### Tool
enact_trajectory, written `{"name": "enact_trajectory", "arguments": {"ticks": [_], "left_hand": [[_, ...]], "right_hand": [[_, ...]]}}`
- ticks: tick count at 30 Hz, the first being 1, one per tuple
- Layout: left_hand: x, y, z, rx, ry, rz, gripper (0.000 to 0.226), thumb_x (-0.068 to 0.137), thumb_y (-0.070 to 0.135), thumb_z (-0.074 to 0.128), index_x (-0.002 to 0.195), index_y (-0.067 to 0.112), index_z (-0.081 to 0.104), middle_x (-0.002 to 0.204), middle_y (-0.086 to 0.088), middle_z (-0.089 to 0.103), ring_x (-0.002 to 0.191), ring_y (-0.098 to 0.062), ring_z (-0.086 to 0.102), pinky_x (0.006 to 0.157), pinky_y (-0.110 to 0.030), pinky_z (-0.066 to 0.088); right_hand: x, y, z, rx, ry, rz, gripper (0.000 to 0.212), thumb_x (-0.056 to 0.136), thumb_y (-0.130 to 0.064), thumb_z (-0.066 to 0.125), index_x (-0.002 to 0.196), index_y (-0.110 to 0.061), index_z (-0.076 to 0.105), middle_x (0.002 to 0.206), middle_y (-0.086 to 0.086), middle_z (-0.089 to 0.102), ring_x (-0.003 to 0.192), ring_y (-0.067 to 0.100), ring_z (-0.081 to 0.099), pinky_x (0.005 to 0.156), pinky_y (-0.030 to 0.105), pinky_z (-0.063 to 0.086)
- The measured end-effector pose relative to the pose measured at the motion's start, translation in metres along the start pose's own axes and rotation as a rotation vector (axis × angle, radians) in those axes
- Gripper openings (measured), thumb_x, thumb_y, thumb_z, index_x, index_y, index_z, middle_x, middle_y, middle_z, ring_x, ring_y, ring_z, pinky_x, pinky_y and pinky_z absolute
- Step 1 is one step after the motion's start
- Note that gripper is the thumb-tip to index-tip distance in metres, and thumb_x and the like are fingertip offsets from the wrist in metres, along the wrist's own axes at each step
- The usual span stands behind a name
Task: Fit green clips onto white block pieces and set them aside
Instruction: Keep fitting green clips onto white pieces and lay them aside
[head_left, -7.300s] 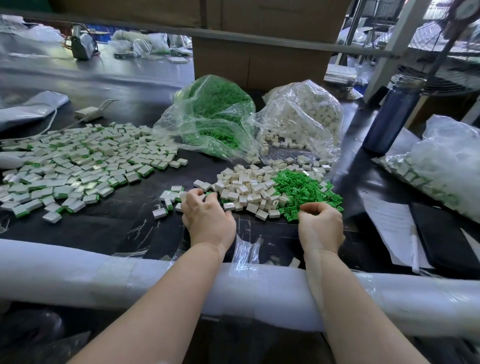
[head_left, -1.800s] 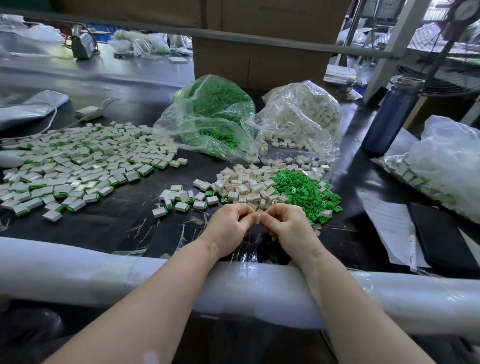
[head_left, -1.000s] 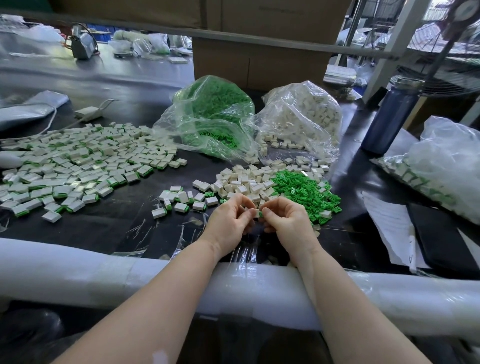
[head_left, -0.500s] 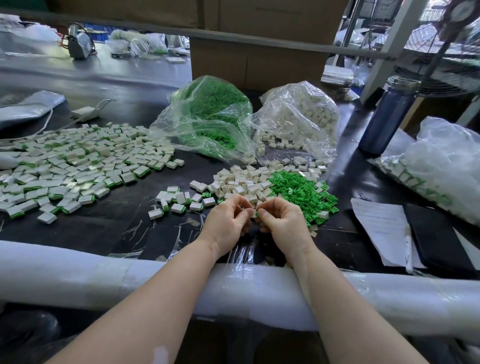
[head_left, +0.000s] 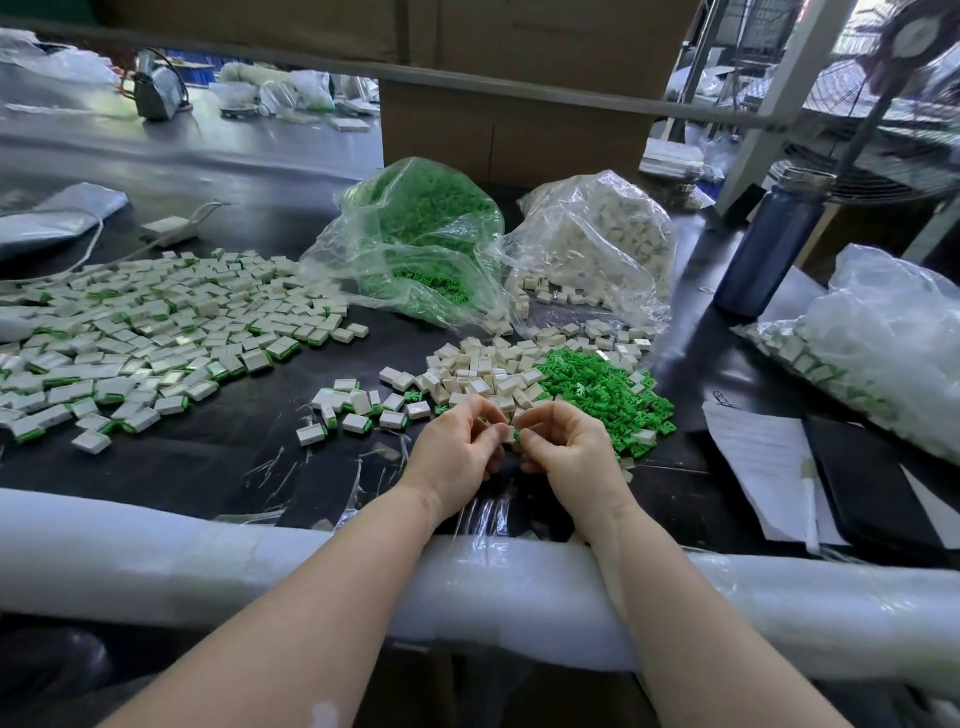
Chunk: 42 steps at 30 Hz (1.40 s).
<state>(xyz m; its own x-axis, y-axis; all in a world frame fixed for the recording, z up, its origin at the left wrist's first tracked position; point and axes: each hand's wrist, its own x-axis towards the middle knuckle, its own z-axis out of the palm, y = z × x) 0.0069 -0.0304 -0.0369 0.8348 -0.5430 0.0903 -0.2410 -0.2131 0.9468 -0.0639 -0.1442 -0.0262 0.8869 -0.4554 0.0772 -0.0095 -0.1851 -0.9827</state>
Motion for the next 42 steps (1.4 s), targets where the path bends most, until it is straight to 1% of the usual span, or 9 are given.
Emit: {"name": "enact_trajectory", "arguments": {"ticks": [4,9,12,14,17,22,30,34,42], "left_hand": [[0.0003,-0.0004,0.0004,-0.045,-0.004,-0.021,0.019,0.093,0.011,0.052,0.08,0.025,0.054,0.064,-0.001,0.059,0.057,-0.013,0.055,0.057,-0.024,0.047],[0.0004,0.0008,-0.0001,-0.049,0.003,0.006,0.016,0.093,0.013,0.053,0.08,0.024,0.054,0.064,-0.003,0.059,0.057,-0.017,0.054,0.058,-0.03,0.048],[0.0,-0.0007,-0.0008,0.015,-0.016,0.046,0.005,0.089,0.02,0.06,0.084,0.021,0.059,0.068,-0.005,0.061,0.061,-0.018,0.056,0.065,-0.036,0.05],[0.0005,-0.0021,-0.0008,0.038,-0.028,0.062,0.006,0.09,0.023,0.059,0.085,0.021,0.062,0.067,-0.001,0.061,0.062,-0.015,0.056,0.066,-0.036,0.051],[0.0021,-0.0033,-0.0005,0.045,-0.025,0.07,0.009,0.09,0.023,0.059,0.083,0.023,0.064,0.067,0.005,0.06,0.062,-0.01,0.055,0.064,-0.029,0.051],[0.0029,-0.0047,0.0004,-0.001,-0.034,0.05,0.013,0.09,0.018,0.06,0.083,0.029,0.06,0.07,0.005,0.061,0.057,-0.006,0.055,0.054,-0.019,0.047],[0.002,-0.004,-0.0005,0.012,-0.023,0.047,0.012,0.089,0.017,0.06,0.082,0.026,0.062,0.067,0.002,0.062,0.057,-0.01,0.056,0.06,-0.026,0.052],[0.0005,-0.0029,-0.0008,0.005,-0.025,0.047,0.008,0.089,0.016,0.06,0.085,0.021,0.063,0.069,0.001,0.062,0.057,-0.009,0.055,0.057,-0.021,0.051],[-0.0012,0.0004,-0.0013,-0.032,-0.044,0.03,0.009,0.09,0.013,0.059,0.085,0.02,0.062,0.069,0.004,0.062,0.057,-0.009,0.054,0.058,-0.021,0.05]], "right_hand": [[-0.0009,-0.0009,-0.0027,0.081,-0.026,0.02,0.02,0.081,0.013,0.055,0.088,-0.004,0.062,0.08,0.016,0.063,0.067,0.015,0.062,0.057,0.017,0.05],[-0.0005,0.0005,-0.0032,0.055,-0.026,-0.031,0.014,0.084,0.009,0.059,0.09,-0.002,0.063,0.084,0.011,0.065,0.072,0.012,0.064,0.06,0.015,0.052],[0.0008,0.0023,-0.0032,0.089,-0.012,-0.014,0.007,0.087,0.006,0.057,0.092,0.004,0.062,0.08,0.011,0.065,0.063,0.005,0.064,0.057,0.015,0.052],[0.0015,0.0028,-0.0032,0.068,0.001,-0.02,0.006,0.088,0.003,0.057,0.09,0.005,0.062,0.074,0.009,0.062,0.058,0.0,0.061,0.055,0.014,0.051],[0.0015,0.0031,-0.0034,0.047,0.012,-0.024,0.008,0.088,0.001,0.058,0.089,0.008,0.061,0.072,0.007,0.061,0.057,-0.001,0.059,0.054,0.014,0.051],[0.0009,0.002,-0.0031,0.017,0.01,-0.023,0.011,0.089,0.001,0.057,0.091,0.011,0.061,0.069,0.006,0.06,0.055,-0.002,0.058,0.054,0.013,0.05],[0.0002,0.0014,-0.0018,-0.01,0.022,-0.026,0.01,0.089,-0.001,0.058,0.088,0.007,0.063,0.07,0.009,0.061,0.058,0.004,0.057,0.055,0.016,0.051],[0.0001,0.0008,-0.0011,-0.003,0.021,-0.026,0.008,0.089,-0.001,0.058,0.087,0.005,0.063,0.072,0.011,0.061,0.062,0.01,0.056,0.055,0.016,0.051],[0.0003,0.0001,-0.0021,0.013,0.029,-0.017,0.008,0.088,-0.001,0.059,0.081,0.001,0.062,0.067,0.009,0.061,0.057,0.007,0.057,0.053,0.017,0.05]]}}
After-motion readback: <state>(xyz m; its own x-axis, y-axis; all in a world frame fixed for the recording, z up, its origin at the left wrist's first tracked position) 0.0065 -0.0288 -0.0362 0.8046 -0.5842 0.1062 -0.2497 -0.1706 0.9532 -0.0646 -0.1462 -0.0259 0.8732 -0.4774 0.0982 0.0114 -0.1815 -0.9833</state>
